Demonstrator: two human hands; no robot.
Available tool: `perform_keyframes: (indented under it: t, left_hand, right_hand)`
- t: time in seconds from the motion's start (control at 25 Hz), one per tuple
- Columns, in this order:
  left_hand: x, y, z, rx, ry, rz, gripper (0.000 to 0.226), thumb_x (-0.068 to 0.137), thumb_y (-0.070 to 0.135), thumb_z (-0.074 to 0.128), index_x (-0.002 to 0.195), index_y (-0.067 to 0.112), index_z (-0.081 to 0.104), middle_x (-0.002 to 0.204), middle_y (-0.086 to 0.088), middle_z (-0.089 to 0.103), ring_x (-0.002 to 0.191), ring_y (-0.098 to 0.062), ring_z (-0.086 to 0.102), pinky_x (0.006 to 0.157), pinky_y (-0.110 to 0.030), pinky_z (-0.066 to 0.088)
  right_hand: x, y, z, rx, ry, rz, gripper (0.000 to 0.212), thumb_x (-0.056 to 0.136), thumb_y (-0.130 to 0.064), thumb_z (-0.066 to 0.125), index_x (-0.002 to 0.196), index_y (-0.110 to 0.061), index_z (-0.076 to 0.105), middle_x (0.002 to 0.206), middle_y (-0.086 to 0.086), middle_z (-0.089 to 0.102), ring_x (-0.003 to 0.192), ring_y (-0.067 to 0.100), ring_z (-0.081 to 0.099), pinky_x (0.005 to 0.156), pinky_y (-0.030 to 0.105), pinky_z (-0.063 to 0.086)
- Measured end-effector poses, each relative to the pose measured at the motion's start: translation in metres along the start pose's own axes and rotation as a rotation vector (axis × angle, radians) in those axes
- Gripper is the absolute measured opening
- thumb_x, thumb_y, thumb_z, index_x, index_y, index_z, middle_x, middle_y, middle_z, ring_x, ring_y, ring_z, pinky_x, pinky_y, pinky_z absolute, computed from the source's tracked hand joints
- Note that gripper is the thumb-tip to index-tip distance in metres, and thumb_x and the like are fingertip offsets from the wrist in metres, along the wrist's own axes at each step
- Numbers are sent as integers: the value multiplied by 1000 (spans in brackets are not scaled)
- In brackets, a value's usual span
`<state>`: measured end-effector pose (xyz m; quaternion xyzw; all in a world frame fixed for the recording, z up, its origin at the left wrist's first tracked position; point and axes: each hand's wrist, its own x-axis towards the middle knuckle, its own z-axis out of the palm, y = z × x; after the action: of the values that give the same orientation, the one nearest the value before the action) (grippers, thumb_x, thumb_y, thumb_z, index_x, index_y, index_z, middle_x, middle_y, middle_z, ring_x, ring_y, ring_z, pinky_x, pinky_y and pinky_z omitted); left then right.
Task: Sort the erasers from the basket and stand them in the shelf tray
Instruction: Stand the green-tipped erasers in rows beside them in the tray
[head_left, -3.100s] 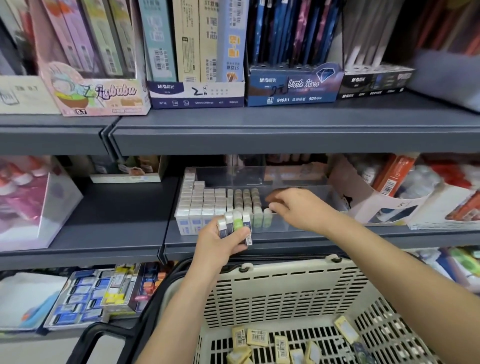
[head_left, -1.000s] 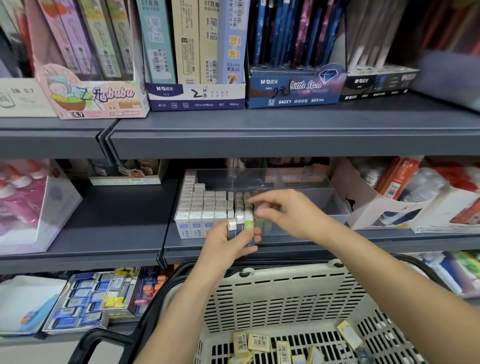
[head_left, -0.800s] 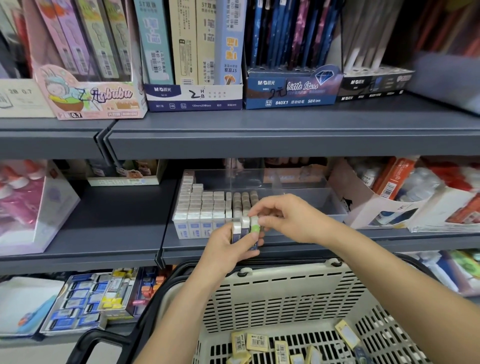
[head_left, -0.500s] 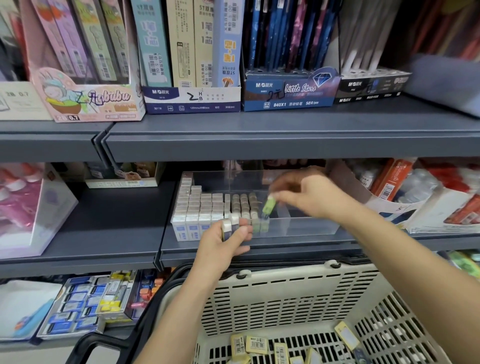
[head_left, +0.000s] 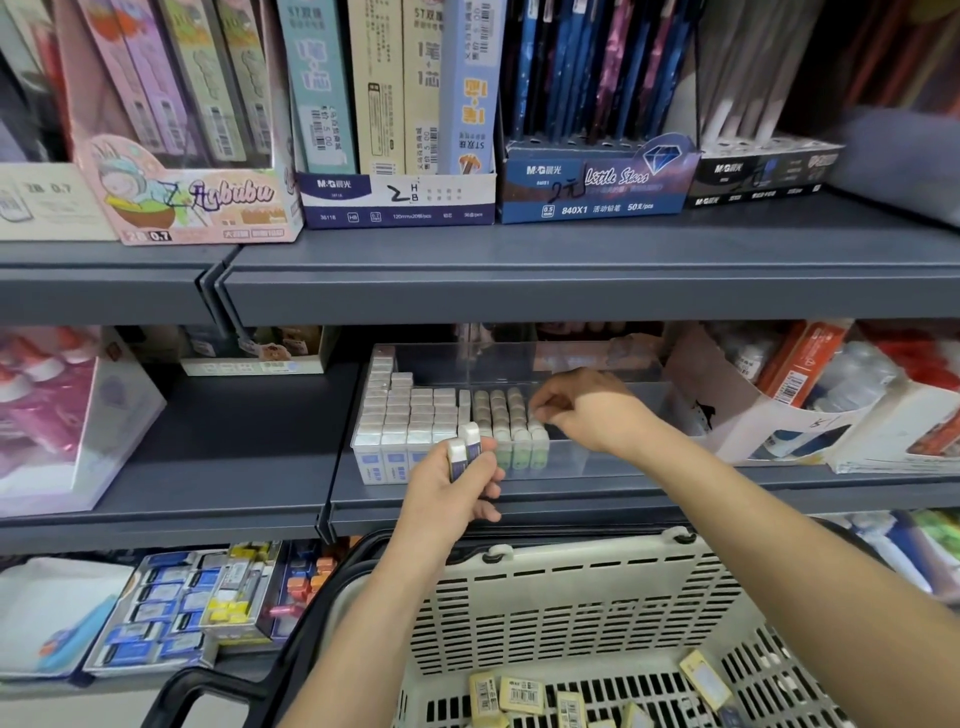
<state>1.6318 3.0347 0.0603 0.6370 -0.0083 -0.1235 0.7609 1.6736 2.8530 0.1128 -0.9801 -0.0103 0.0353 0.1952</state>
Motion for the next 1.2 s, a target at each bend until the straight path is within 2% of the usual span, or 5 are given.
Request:
perform_keyframes:
  t: [0.28,0.4,0.64,0.88,1.2]
  left_hand:
    - [-7,4,2,-44,-66,43,7,93,8,51,98,8,47,83,-3,73,71,-13,65,54,-23,51]
    - [-7,2,2,-23,-84,56,7,94,11,51,99,7,52,89,-3,73,79,-13,68,59,-22,53]
    - [-10,-1,6,-14,-265,-6,14,93,10,51,105,13,58,90,-1,73,81,-12,69,59,-22,53]
    - [-7,3,-1,98,78,172,15,94,26,51,86,14,54,59,9,48,49,-3,42,42,-16,35]
    - [-3,7,-1,-32,138,111,24,89,-1,31,82,11,50,72,-3,55,58,-9,47,46,-23,38]
  right_hand:
    - [-6,-3,-3,-153,-7,-56,27,95,-27,44,116,-30,62,122,-4,62,113,23,55,101,35,39]
    - [-21,-11,-8,-85,147,-124,25,94,-29,48,114,-31,62,110,-6,67,102,17,60,93,30,42]
    - [-46,-22,-11,242,-66,-278,15,88,-17,61,100,-23,68,81,-14,63,74,-5,55,69,6,40]
    - [-34,-3,-42,361,106,-111,9,79,-28,71,77,-33,64,85,-3,70,81,14,63,78,27,49]
    - [3,1,-21,-1,126,0,5,86,-40,59,89,-36,62,98,-10,70,92,16,63,85,34,52]
